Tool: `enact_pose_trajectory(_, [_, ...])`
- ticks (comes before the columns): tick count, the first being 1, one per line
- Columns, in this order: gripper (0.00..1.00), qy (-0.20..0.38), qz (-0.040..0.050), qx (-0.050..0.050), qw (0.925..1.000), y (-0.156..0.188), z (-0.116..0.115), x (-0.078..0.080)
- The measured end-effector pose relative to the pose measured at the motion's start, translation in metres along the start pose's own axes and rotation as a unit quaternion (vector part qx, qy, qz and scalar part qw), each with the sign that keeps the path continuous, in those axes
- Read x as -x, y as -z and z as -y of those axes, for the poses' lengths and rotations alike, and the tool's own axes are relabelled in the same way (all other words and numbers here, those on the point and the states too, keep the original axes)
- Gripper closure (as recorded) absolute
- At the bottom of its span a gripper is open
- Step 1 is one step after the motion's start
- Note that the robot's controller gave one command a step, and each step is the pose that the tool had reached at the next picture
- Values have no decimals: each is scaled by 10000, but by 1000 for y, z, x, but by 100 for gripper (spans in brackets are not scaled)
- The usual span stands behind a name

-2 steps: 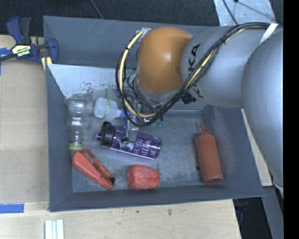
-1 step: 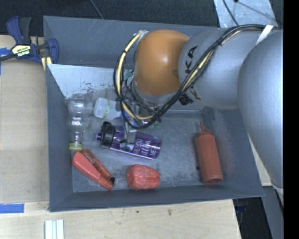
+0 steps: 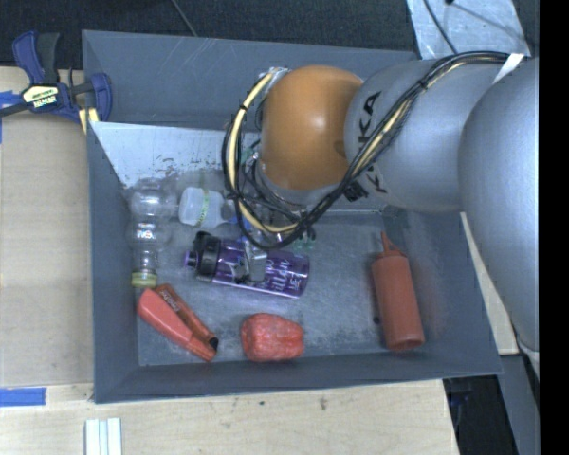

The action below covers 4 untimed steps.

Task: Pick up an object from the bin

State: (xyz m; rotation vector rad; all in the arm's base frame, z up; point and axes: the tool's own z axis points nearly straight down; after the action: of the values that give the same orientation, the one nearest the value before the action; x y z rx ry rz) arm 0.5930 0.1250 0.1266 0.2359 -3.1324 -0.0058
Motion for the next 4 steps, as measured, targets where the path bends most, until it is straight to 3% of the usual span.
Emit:
enact_pose_trajectory(1, [0,70,15,-31,10000,-12,-13,-12])
enact_pose_trajectory(2, [100,-367,1,-1,9993,-50,-42,-5])
enact_pose_trajectory(3, [100,-371,1,-1,9993,-50,-42,-5])
enact_pose_trajectory(4, [100,-331,-22,-16,9994,-9,-30,-7])
